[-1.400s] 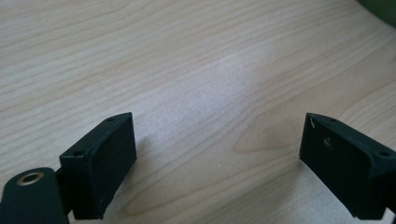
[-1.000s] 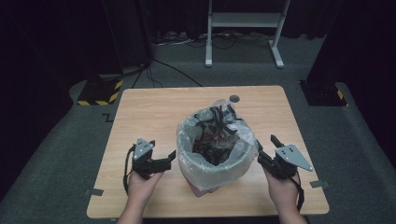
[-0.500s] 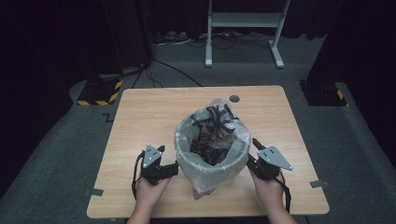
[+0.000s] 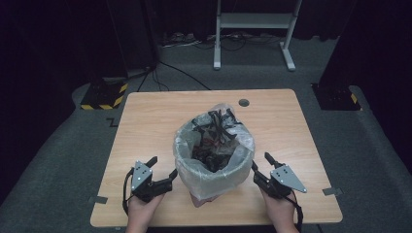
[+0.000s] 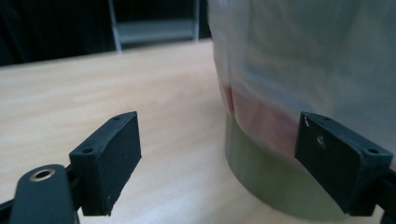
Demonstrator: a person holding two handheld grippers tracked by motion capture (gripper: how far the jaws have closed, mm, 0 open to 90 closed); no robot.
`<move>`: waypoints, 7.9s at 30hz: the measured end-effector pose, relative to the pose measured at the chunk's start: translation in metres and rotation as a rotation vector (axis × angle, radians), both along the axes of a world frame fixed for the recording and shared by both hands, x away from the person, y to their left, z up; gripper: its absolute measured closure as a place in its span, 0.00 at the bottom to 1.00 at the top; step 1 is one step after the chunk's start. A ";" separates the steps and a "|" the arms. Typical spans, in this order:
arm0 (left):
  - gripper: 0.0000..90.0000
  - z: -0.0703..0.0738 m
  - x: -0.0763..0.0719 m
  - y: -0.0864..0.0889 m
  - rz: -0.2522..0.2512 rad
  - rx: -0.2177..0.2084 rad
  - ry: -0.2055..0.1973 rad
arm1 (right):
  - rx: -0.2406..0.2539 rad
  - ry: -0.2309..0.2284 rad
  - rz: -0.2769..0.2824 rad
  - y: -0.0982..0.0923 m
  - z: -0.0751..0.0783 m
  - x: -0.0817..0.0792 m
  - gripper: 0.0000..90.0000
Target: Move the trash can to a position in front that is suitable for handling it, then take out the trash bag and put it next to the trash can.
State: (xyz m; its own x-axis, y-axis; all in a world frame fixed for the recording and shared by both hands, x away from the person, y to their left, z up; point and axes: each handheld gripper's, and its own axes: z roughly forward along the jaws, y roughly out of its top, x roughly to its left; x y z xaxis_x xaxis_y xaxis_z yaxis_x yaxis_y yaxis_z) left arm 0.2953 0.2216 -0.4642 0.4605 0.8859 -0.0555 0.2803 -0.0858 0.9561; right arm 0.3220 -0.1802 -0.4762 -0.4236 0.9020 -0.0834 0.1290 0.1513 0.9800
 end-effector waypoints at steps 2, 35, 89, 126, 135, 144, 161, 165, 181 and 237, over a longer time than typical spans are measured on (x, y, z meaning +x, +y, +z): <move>0.16 0.002 -0.004 0.001 0.004 0.000 -0.029 | -0.017 -0.024 -0.042 -0.002 -0.002 0.001 0.48; 0.64 0.051 0.012 -0.026 -0.061 -0.285 -0.103 | 0.066 -0.073 0.042 0.022 0.077 0.007 0.70; 1.00 0.064 -0.029 -0.039 0.012 -0.164 -0.245 | 0.106 -0.327 0.124 0.112 0.102 -0.052 1.00; 0.31 0.076 0.001 -0.041 -0.019 -0.286 0.003 | 0.010 -0.283 0.287 0.169 0.055 -0.066 1.00; 0.65 0.071 -0.009 -0.048 0.031 -0.137 -0.066 | 0.001 -0.266 0.303 0.168 0.058 -0.065 0.96; 0.98 0.072 -0.012 -0.050 0.013 -0.088 -0.118 | 0.029 -0.259 0.298 0.147 0.084 -0.068 0.84; 1.00 0.083 -0.005 -0.053 0.026 -0.123 -0.196 | 0.020 -0.252 0.073 0.041 0.102 -0.048 0.64; 1.00 0.085 -0.004 -0.054 0.021 -0.131 -0.208 | 0.009 -0.221 0.009 0.014 0.091 -0.044 0.62; 1.00 0.102 -0.008 -0.055 0.003 -0.159 -0.285 | -0.067 -0.003 -0.083 -0.025 0.019 -0.017 0.51; 1.00 0.170 -0.046 0.023 0.172 -0.219 -0.577 | -0.138 0.321 -0.085 -0.027 -0.037 0.011 0.26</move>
